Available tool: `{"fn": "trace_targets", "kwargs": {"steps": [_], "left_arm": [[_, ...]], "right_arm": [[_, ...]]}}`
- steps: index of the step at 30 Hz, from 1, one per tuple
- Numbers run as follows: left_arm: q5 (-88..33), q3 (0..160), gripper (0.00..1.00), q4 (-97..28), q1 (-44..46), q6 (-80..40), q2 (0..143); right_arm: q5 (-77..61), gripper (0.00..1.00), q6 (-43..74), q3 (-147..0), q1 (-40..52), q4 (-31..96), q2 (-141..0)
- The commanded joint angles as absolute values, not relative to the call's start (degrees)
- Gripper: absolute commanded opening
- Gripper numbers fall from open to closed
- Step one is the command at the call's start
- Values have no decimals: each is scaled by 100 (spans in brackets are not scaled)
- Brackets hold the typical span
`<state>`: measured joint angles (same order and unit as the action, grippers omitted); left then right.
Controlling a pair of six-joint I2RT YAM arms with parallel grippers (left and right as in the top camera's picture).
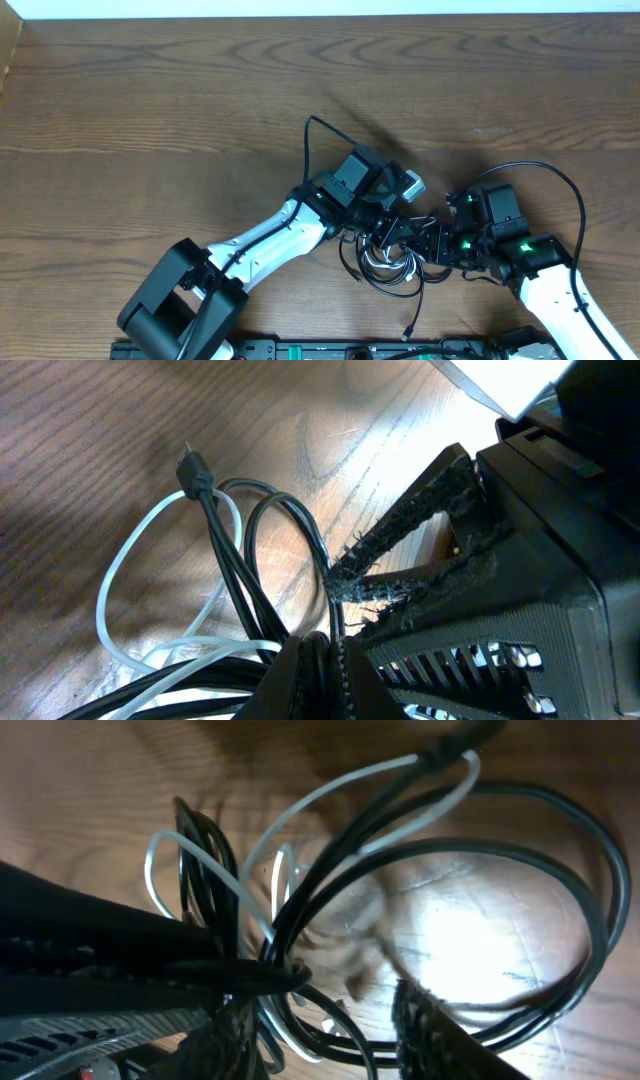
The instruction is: Untangle cables
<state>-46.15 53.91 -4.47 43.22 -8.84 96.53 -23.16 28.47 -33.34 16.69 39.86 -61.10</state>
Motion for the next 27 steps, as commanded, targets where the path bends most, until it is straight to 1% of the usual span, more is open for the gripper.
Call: {"fn": "trace_targets", "kwargs": {"steps": [1, 4, 10, 12, 14, 17, 22, 25, 27], "left_arm": [[-4689, 5533, 8, -421, 4353, -906, 9515], [-4687, 5533, 8, -419, 4353, -836, 9515], [-4687, 5533, 8, -419, 4353, -561, 9515], [-4687, 5533, 8, -419, 4353, -561, 9515], [-4687, 5533, 8, -419, 4353, -561, 9515], [-4687, 5533, 8, -419, 4353, -561, 9515], [-4687, 5533, 8, -419, 4353, -561, 9515], [-4678, 5533, 8, -419, 4353, -563, 9515], [-4661, 5533, 8, -414, 4351, -567, 9515]], "right_arm": [[-2823, 37, 2025, -3481, 1680, 3879, -6066], [-3332, 36, 1564, -3492, 1680, 3741, -6049], [-4091, 40, 867, -3494, 1680, 3535, -6020], [-4088, 44, 786, -3492, 1680, 3557, -6023], [-4088, 44, 779, -3492, 1682, 3555, -6023], [-3935, 52, 762, -3492, 1682, 3575, -6023], [-3802, 54, 764, -3492, 1682, 3546, -6023], [-4327, 55, 762, -3492, 1682, 3321, -6023], [-4390, 56, 764, -3492, 1682, 3232, -6023]]}}
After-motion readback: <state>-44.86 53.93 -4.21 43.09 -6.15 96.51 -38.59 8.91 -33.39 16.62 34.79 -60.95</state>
